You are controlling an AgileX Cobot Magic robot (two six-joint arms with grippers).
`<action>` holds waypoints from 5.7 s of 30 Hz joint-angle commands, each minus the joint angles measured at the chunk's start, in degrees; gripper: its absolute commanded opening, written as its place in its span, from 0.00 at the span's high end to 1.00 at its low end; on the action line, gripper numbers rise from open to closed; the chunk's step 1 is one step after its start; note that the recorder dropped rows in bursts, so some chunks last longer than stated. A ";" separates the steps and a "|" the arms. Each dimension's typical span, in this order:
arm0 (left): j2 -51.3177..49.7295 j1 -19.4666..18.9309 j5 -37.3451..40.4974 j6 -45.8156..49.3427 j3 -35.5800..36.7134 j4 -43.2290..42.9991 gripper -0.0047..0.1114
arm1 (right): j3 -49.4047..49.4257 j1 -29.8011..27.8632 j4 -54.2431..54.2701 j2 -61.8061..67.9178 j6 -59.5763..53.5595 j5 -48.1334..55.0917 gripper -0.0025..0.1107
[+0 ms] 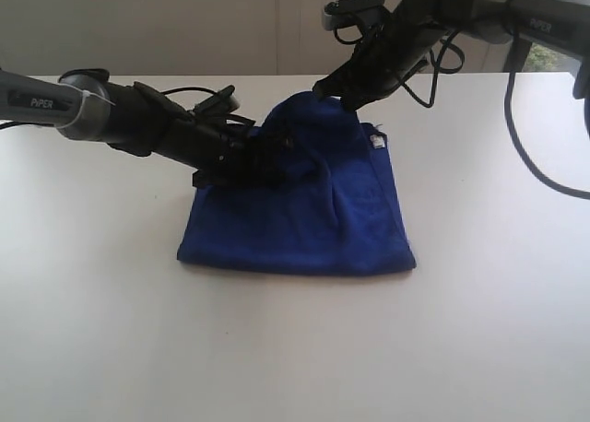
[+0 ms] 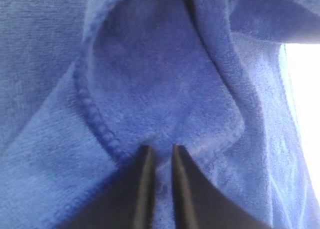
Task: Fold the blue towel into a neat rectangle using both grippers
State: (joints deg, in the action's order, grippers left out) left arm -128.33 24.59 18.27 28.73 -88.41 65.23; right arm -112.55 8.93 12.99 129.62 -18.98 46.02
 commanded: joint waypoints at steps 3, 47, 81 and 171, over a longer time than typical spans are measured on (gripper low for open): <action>-0.30 0.20 0.59 0.20 0.02 0.74 0.96 | 0.01 -0.29 0.25 -0.15 -0.29 -0.40 0.98; 1.98 3.18 -4.03 18.22 0.02 -2.78 0.60 | 0.01 -0.29 0.24 -0.35 -0.29 0.06 0.98; 4.85 3.18 -4.55 18.55 0.02 -4.52 0.68 | 0.01 -0.29 0.24 -0.26 -0.39 0.09 0.98; -3.00 3.07 -4.10 -5.95 0.02 -12.69 0.96 | 0.01 -0.29 0.47 -0.26 -0.28 0.65 0.98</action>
State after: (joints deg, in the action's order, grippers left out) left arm -128.62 27.46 13.12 22.74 -89.11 53.67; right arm -112.55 8.93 13.10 129.62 -18.98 46.59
